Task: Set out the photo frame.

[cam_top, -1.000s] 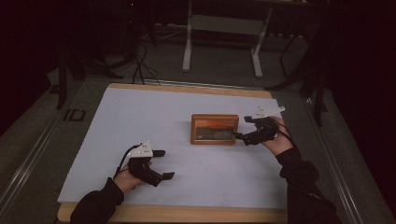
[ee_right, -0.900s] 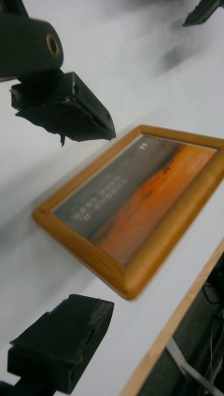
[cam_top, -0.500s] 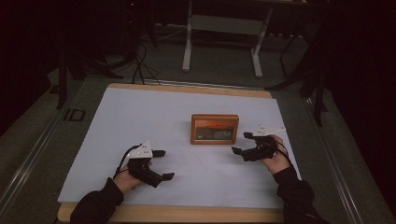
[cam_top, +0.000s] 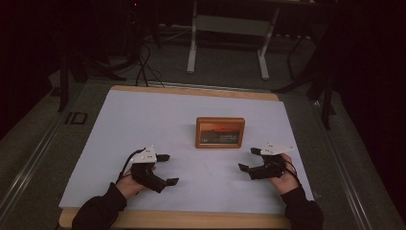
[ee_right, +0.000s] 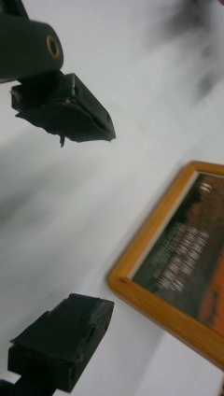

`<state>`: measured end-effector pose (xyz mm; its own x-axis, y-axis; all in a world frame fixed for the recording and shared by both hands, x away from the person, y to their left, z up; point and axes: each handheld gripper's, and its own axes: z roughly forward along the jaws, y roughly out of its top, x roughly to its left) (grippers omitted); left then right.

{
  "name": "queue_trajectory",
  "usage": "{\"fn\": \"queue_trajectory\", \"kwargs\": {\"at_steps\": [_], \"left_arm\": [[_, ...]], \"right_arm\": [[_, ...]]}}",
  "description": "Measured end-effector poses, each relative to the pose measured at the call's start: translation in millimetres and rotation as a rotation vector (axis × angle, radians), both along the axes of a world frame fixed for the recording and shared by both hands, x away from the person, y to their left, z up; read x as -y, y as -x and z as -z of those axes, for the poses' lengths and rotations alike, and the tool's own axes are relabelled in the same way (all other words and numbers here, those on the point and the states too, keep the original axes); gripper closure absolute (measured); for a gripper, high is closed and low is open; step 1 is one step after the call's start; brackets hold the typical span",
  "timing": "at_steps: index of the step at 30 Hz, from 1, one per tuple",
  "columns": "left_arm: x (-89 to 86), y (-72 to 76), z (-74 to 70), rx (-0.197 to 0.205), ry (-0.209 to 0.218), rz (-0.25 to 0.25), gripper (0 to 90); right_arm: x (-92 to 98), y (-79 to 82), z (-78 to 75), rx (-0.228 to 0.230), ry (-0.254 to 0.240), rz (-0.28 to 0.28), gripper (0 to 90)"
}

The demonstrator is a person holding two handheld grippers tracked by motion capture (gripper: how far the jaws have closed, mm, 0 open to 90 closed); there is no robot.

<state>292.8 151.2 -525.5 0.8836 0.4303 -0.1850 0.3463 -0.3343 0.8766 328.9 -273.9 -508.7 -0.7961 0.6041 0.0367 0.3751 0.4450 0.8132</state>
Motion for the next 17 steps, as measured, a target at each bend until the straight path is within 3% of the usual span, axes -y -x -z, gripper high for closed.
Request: {"fn": "queue_trajectory", "kwargs": {"at_steps": [10,17], "left_arm": [[-1.4,0.8,0.4,0.004,0.003,0.000,2.9],[-0.4,1.2,0.7,0.006,0.010,-0.002,2.9]], "right_arm": [[1.7,23.0,9.1,0.005,-0.005,-0.003,14.6],[3.0,27.8,15.4,0.013,0.019,-0.002,15.0]]}}
